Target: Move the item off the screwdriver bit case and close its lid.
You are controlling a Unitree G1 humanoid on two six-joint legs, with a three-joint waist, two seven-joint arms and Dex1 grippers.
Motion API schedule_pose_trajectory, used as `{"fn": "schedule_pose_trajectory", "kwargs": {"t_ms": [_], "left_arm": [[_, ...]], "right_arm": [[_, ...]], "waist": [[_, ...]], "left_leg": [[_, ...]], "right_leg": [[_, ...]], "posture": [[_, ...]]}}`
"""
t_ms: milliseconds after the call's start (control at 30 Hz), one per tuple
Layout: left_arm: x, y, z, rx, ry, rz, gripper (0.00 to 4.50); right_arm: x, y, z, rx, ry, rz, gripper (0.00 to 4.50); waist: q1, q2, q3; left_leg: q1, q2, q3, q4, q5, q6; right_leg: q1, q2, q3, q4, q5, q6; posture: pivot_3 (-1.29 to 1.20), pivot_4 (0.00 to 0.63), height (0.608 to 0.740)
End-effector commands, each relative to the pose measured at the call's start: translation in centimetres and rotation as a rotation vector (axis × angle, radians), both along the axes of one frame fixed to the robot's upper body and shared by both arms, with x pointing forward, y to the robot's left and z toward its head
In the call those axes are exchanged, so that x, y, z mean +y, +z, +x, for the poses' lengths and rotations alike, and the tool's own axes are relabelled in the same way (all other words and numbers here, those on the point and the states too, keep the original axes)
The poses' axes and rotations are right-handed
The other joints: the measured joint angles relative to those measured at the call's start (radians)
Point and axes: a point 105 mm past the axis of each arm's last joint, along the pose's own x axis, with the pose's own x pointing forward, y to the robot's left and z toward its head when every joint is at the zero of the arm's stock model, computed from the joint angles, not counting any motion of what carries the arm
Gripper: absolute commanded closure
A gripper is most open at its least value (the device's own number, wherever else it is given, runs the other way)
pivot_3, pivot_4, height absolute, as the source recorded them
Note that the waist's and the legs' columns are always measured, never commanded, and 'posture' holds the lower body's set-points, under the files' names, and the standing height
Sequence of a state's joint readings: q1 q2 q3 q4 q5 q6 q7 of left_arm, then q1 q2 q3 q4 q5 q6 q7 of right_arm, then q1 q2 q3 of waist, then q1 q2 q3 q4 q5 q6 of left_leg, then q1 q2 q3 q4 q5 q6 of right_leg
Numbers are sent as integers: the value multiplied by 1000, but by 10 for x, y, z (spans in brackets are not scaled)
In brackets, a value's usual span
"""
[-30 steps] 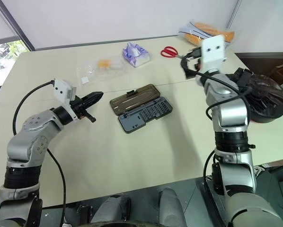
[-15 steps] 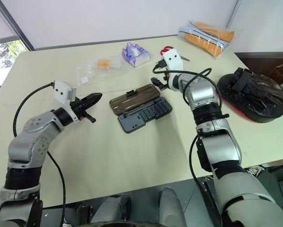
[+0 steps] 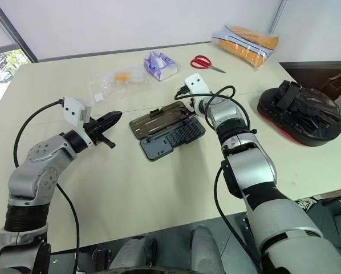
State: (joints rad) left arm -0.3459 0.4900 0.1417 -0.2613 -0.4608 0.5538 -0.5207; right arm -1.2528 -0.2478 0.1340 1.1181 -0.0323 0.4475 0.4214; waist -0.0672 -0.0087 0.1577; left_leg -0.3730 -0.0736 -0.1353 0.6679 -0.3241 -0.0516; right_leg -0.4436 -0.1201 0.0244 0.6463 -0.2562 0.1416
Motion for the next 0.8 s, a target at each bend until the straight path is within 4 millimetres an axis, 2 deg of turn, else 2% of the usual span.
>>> {"fn": "schedule_pose_trajectory", "kwargs": {"t_ms": [33, 67, 300, 600, 800], "left_arm": [[0, 16, -6, -66, 1, -4, 4500], [0, 16, -6, -66, 2, -4, 4500], [2, 16, -8, -68, 19, -3, 4500], [6, 17, -10, -72, 39, 0, 4500], [7, 18, -10, -74, 43, -1, 4500]], "right_arm": [[5, 15, 5, -52, -18, -6, 624], [5, 14, 5, -49, -21, -9, 884], [11, 1, 3, -18, -15, -24, 4462], [16, -11, -1, 26, 5, -50, 4462], [14, -33, -12, 147, 14, -64, 4462]], "waist": [[-4, 0, 0], [-5, 0, 0], [-3, 0, 0], [-4, 0, 0], [-5, 0, 0]], "left_leg": [[0, 0, 0, 0, 0, 0], [0, 0, 0, 0, 0, 0], [0, 0, 0, 0, 0, 0], [0, 0, -1, 0, 0, 0], [0, 0, -1, 0, 0, 0]], "right_leg": [[0, 0, 0, 0, 0, 0], [0, 0, 0, 0, 0, 0], [0, 0, 0, 0, 0, 0], [0, 0, 0, 0, 0, 0], [0, 0, 0, 1, 0, 0]], "posture": [[0, 150, 740], [0, 150, 740], [0, 150, 740], [0, 150, 740], [0, 150, 740]]}}
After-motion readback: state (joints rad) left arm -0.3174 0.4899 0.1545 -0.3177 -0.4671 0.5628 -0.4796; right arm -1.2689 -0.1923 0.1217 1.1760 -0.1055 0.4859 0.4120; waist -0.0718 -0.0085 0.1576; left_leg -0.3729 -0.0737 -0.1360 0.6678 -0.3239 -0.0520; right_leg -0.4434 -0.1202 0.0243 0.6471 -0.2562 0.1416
